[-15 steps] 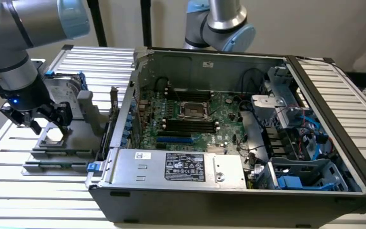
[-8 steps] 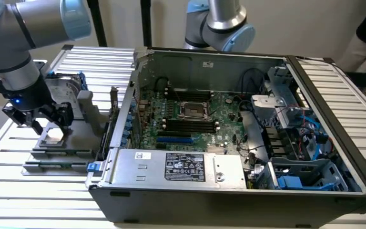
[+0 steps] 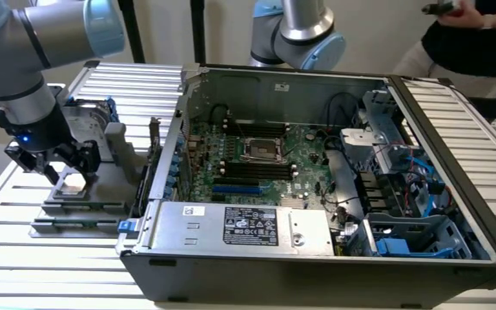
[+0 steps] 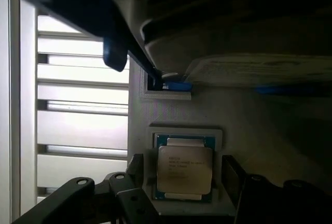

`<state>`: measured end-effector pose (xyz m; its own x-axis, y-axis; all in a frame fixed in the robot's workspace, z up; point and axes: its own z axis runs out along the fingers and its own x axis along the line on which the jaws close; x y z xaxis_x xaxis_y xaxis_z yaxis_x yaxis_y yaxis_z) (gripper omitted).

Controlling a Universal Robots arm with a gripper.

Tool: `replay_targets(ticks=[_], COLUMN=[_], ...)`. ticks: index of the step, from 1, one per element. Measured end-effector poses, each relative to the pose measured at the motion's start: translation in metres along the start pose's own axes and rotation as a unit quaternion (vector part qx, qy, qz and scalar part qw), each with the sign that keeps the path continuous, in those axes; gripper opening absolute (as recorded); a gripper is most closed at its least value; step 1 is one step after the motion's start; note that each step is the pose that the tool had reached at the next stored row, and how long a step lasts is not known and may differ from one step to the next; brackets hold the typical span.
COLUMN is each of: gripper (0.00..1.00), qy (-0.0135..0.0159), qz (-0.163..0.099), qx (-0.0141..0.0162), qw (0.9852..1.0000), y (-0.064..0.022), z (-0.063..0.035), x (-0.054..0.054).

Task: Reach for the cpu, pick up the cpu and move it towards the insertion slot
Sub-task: 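Pick up the cpu and move it towards the insertion slot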

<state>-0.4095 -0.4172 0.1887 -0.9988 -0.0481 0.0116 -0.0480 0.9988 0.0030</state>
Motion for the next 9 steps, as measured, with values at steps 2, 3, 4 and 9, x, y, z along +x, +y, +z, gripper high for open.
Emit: replay_targets(ticks=[2,3,4,9], gripper=[0.71,0.71,0.71,0.71], qy=[0.0001,0.0001,0.0001,0.0002], qz=[0.0,0.0,0.0,0.0], qx=[0.0007,0.001,0.0013,0.0036], qw=[1.0,1.0,1.0,1.0], y=[0.0001,0.0001,0.0002,0.0], z=[0.0006,0.0008,0.0011,0.0026], x=[-0.0003,-0.0005,-0.0007,-0.0018])
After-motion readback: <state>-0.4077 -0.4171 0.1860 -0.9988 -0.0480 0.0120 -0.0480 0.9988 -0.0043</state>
